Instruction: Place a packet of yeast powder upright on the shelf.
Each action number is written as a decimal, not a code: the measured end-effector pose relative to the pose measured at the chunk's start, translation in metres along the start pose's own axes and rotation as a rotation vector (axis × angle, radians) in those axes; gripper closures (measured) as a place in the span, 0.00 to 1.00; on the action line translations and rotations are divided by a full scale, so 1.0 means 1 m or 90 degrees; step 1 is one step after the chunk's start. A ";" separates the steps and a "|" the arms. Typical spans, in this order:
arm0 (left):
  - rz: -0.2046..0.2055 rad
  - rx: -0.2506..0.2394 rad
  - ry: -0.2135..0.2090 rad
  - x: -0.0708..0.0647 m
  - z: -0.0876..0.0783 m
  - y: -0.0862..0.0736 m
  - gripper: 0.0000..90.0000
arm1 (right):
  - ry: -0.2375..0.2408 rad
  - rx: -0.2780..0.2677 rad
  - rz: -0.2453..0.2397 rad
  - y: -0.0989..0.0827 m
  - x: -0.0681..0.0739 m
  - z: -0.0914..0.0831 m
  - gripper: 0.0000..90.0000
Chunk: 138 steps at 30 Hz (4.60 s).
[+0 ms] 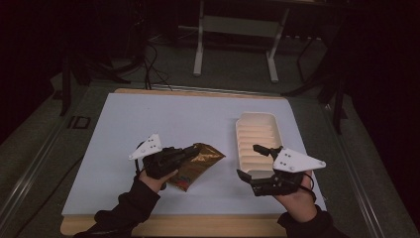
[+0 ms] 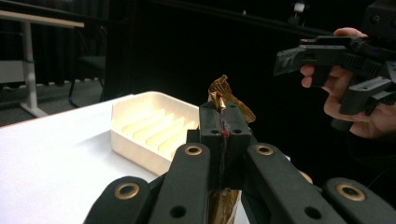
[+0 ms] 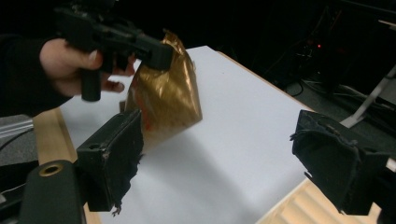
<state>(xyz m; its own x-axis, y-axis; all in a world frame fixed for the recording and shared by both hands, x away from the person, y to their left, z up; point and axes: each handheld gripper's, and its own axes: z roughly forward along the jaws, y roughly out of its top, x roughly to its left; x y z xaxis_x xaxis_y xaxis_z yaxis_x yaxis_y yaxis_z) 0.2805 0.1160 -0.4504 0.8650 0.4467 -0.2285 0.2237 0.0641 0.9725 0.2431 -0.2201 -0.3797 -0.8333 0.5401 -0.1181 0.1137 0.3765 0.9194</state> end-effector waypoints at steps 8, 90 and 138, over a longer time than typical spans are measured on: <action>-0.013 -0.026 -0.027 -0.002 0.004 -0.009 1.00 | 0.050 0.043 -0.013 0.017 -0.006 0.020 0.24; 0.084 0.263 -0.029 -0.009 -0.032 -0.037 0.17 | 0.156 0.279 -0.208 0.074 -0.093 0.027 0.91; -0.010 0.258 0.050 0.017 -0.074 -0.056 0.05 | 0.108 0.494 -0.293 0.067 -0.143 0.041 0.91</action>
<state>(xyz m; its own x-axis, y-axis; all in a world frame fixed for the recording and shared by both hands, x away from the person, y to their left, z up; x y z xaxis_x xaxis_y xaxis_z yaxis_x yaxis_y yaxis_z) 0.2495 0.1859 -0.5058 0.8270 0.5157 -0.2241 0.4089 -0.2780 0.8692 0.3927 -0.2410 -0.3164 -0.9477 0.1174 -0.2968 0.0317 0.9600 0.2783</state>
